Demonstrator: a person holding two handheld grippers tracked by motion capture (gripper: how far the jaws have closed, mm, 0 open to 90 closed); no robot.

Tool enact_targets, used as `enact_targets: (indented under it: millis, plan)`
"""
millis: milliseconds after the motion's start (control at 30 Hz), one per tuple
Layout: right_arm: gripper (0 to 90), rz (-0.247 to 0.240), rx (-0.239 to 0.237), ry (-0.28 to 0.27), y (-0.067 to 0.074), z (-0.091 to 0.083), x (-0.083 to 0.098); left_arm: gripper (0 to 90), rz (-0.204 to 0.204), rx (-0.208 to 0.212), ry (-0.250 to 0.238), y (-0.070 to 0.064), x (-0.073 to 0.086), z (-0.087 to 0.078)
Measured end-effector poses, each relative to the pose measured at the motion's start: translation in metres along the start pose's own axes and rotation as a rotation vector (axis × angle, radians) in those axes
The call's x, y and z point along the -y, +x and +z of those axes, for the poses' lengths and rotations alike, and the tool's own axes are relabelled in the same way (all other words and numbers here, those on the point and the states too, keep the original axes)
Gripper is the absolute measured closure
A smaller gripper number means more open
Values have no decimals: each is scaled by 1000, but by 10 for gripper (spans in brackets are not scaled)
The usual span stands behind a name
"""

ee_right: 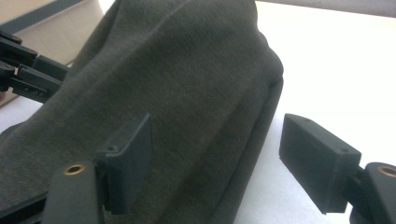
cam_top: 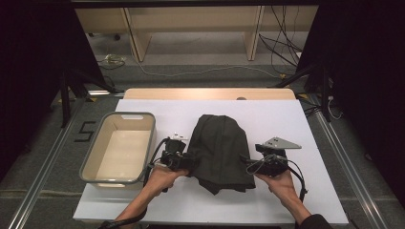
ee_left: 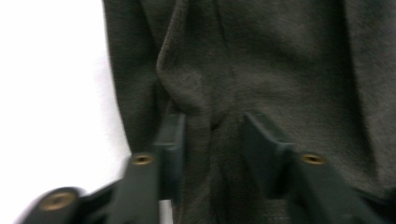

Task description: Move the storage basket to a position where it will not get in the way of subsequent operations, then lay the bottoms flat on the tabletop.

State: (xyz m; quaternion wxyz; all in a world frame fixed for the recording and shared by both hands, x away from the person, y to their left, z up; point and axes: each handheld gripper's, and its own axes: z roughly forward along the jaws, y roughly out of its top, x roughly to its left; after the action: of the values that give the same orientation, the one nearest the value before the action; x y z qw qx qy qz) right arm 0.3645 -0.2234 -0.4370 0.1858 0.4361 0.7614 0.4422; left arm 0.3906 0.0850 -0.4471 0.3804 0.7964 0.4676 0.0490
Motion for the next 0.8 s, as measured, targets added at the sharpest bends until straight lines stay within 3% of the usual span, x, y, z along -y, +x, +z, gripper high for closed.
enact_targets:
  millis: [133,200,333,567,800]
  plan:
    - [267,1,6,17,-1,3,0,847,8,-4,-16,-3,0,0]
    - [272,4,10,23,-1,3,1,875,11,5,-17,-4,0,0]
    - [274,14,18,37,-3,4,1,887,3,49,-35,-9,-1,-6]
    - [276,14,25,54,-5,4,2,888,47,69,-63,-26,-6,-13]
    - [281,32,41,15,-7,-5,-4,889,81,89,-86,-44,-6,-17]
